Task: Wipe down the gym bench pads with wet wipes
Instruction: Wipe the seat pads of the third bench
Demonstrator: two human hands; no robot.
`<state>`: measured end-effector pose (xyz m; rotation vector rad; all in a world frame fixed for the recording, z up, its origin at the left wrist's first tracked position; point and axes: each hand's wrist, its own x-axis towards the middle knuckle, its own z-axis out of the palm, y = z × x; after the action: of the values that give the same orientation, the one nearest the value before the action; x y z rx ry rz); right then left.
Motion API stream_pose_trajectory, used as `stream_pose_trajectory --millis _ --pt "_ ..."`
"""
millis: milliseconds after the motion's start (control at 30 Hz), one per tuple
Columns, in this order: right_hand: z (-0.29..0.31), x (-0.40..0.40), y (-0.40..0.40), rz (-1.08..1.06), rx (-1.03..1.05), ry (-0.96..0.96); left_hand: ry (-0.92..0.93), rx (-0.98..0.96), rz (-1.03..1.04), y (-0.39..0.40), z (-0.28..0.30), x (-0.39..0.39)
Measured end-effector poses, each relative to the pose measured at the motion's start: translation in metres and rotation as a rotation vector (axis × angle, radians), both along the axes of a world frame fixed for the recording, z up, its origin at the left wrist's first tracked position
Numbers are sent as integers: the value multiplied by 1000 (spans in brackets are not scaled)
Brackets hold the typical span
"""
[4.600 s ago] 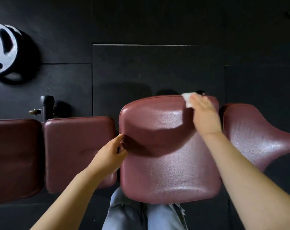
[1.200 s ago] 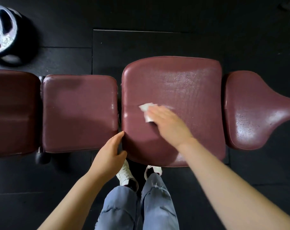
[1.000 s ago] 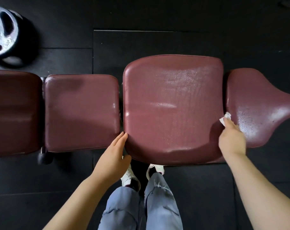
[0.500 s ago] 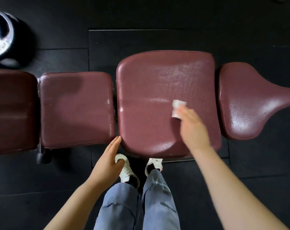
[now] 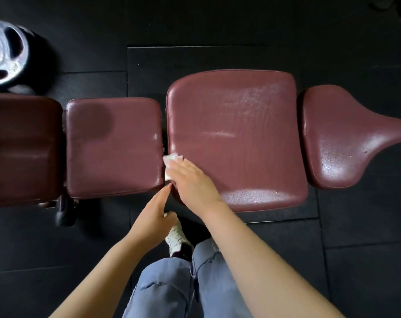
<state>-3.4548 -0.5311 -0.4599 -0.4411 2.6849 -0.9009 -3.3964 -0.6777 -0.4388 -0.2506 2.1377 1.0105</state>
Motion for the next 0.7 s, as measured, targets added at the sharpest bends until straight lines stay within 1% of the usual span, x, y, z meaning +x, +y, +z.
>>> stream_pose_trajectory --millis 33,67,100,133,200,233,300,333,367,433,467,533,567,600,633,667,700 --pt "-3 4 9 119 14 5 -2 -3 3 1 0 0" --pt "-3 5 27 132 16 16 -6 -3 13 3 0 1" --pt "-2 8 51 71 30 18 -11 0 32 4 0 2" --pt "-2 13 80 -29 73 18 -17 5 54 6 1 3" --pt "-4 30 153 -353 231 11 -29 23 92 10 2 6" --pt "-3 43 188 -558 290 -21 -31 32 114 12 2 7" --pt "0 66 229 -945 359 -170 -36 37 147 15 3 11" --pt "0 74 230 -1060 361 -221 -37 37 157 16 4 12" --pt "-2 78 222 -1132 355 -228 -41 32 165 16 4 12" --pt "-4 67 189 -1169 302 -166 -50 9 179 17 7 13" --pt "-4 56 166 -1118 256 -98 -53 -3 187 19 8 13" --pt "0 31 109 -864 102 25 -50 -26 202 20 9 14" --pt "3 23 77 -676 45 44 -52 -32 217 21 10 14" --pt "9 20 47 -445 -8 4 -57 -33 240 23 11 15" --pt "13 21 24 -190 -35 -30 -59 -31 265 24 12 16" --pt "14 26 12 18 -51 -12 -58 -24 284 25 13 16" --pt "12 29 15 126 -62 32 -58 -11 308 25 14 16"
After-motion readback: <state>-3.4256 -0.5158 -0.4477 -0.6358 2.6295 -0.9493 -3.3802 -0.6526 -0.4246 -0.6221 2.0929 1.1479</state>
